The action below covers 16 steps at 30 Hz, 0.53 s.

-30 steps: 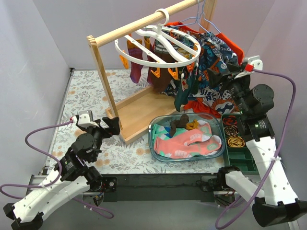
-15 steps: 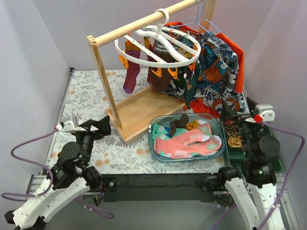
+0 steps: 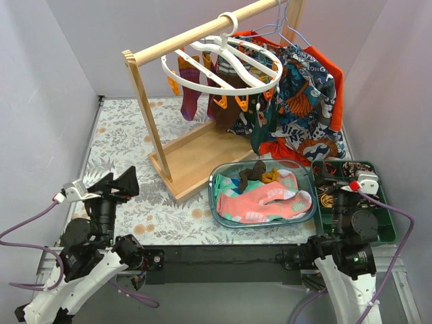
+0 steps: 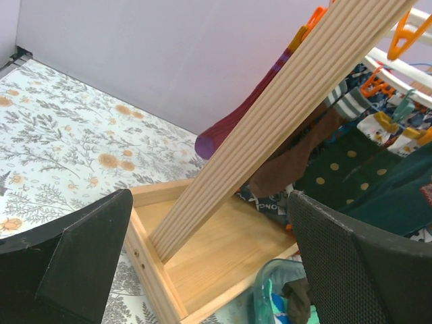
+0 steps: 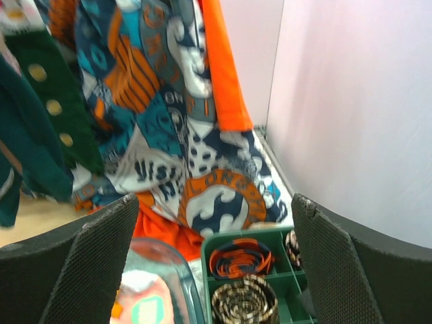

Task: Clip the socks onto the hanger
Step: Reset both arms

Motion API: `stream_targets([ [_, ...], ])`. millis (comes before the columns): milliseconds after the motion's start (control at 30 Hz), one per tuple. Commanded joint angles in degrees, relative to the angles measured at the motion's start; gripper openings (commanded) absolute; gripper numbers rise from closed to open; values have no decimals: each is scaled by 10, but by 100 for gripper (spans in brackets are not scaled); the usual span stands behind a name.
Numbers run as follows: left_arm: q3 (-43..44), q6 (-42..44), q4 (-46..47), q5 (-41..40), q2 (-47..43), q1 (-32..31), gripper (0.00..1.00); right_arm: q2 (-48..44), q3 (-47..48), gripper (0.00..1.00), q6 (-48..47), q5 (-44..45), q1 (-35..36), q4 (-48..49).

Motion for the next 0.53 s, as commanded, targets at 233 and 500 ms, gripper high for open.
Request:
stream_targets([
  [233, -8, 9, -11, -15, -42, 3, 98, -51, -47, 98, 1, 16, -2, 19],
  [500, -11, 6, -10, -20, -43, 5, 98, -55, -55, 98, 2, 16, -2, 27],
])
